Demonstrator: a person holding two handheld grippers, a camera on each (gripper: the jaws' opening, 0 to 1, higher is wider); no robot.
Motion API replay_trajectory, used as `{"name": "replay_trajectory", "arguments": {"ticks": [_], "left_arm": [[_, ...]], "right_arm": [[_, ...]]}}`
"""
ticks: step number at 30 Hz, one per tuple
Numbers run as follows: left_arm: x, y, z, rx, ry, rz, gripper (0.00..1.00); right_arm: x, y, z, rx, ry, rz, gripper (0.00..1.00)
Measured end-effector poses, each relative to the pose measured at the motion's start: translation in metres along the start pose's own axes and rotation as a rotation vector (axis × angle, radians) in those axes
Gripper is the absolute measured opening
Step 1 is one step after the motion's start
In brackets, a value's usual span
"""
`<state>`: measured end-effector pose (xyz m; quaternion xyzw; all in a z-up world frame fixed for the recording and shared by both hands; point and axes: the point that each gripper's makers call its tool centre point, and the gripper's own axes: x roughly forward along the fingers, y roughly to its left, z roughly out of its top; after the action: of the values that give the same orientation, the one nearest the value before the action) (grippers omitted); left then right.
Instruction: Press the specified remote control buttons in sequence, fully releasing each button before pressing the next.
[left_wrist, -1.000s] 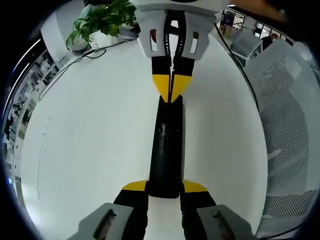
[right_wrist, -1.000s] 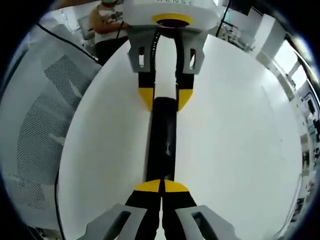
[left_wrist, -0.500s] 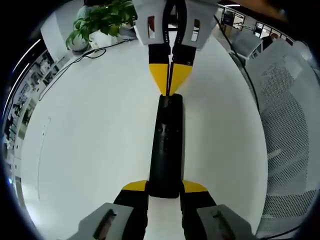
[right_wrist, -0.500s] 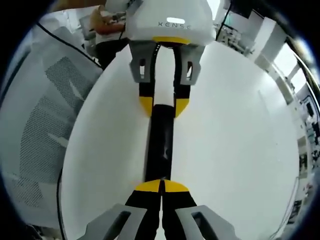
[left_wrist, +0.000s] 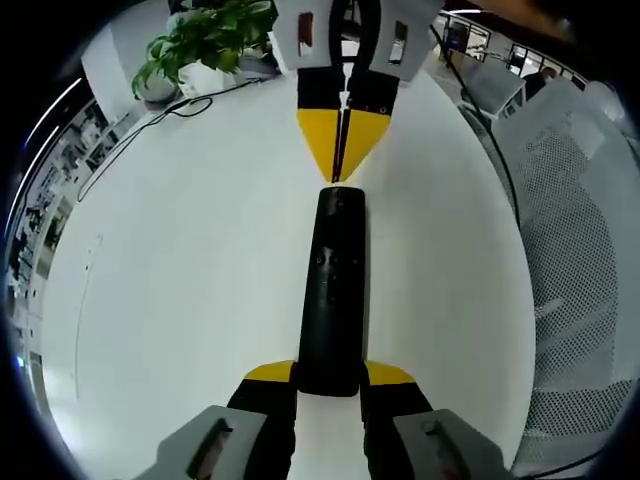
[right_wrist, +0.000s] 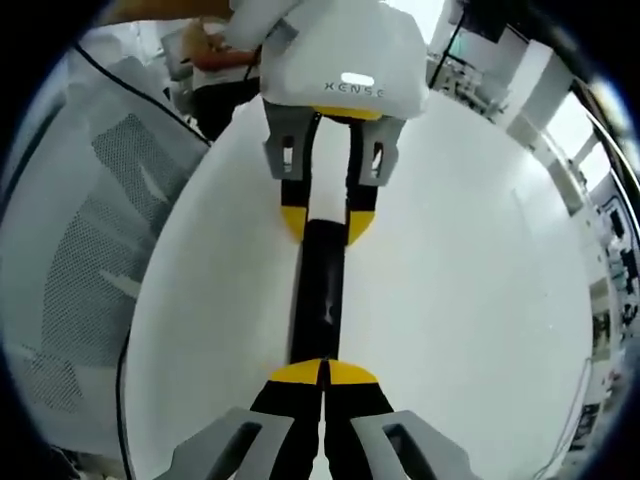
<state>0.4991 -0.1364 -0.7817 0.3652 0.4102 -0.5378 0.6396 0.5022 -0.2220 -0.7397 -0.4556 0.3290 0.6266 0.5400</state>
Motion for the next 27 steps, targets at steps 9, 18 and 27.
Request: {"name": "replay_trajectory", "arguments": {"ticks": [9,18,27], "left_arm": [[0.0,0.0,0.0,0.0,-0.002,-0.001,0.23],[0.0,-0.001,0.0,-0.001,-0.007,-0.002,0.23],[0.0,0.0,0.0,-0.002,-0.012,-0.001,0.23]], "right_arm": [[0.0,-0.002,0.006,-0.007,-0.012,-0.004,0.0],[0.004,-0.001,0.007,-0.006,-0.015,0.002,0.0],[0.013,0.0,0.009,-0.012,-0.015,0.014,0.0]]}}
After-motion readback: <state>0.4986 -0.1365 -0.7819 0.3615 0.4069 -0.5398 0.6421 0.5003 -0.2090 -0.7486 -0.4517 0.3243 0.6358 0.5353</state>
